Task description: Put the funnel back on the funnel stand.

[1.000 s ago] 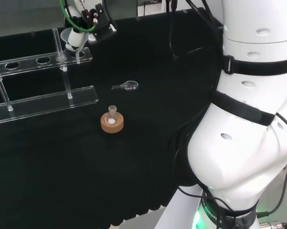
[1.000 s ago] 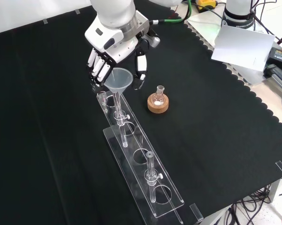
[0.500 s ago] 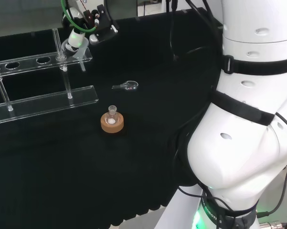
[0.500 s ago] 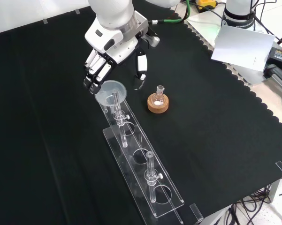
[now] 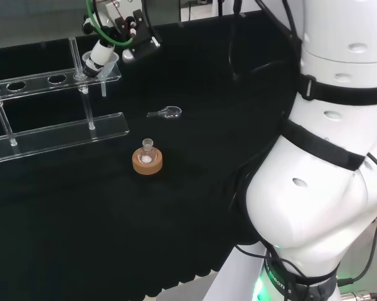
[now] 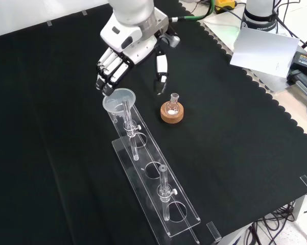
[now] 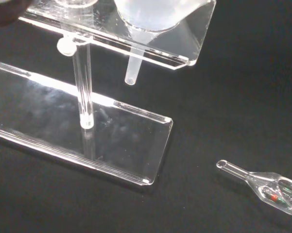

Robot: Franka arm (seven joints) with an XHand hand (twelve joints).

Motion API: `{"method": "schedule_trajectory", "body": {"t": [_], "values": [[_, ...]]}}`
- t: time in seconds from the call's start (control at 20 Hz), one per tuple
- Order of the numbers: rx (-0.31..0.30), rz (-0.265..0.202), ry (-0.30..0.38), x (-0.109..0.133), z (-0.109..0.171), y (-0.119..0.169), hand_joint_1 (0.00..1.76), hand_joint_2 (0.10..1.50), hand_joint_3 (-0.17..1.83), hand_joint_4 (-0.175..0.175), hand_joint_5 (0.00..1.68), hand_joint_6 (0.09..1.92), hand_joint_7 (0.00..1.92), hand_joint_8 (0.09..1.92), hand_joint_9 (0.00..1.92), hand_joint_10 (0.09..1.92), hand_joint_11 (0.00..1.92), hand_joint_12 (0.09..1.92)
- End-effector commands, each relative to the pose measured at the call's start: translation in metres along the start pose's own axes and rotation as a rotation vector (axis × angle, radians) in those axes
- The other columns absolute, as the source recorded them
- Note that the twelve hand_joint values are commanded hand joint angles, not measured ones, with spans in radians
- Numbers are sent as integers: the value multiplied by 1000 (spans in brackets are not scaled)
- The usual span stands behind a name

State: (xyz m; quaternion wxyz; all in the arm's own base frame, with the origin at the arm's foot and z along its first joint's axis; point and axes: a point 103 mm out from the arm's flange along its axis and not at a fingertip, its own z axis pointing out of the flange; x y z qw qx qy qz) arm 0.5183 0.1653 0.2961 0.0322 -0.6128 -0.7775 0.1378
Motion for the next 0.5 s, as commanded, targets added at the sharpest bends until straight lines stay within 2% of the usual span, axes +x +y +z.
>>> {"method": "schedule_trajectory", "body": {"t": [0.05, 0.1, 0.2, 0.3, 0.5], "values": [[-74, -26, 41, -23, -8, -32, 591, 663, 260, -36, 184, 87, 0, 473, 187, 755, 237, 1423], [-72, 18, 37, -18, -12, -39, 593, 665, 258, -36, 189, 87, 0, 485, 195, 752, 241, 1421], [-101, 66, 45, -15, -16, -51, 598, 669, 255, -37, 197, 87, 0, 509, 208, 746, 248, 1417], [-116, 82, 56, -18, -15, -66, 601, 672, 255, -38, 202, 87, 0, 520, 215, 744, 251, 1415], [-101, 111, 54, -22, -18, -92, 605, 678, 255, -38, 206, 87, 0, 530, 225, 742, 254, 1414]]}}
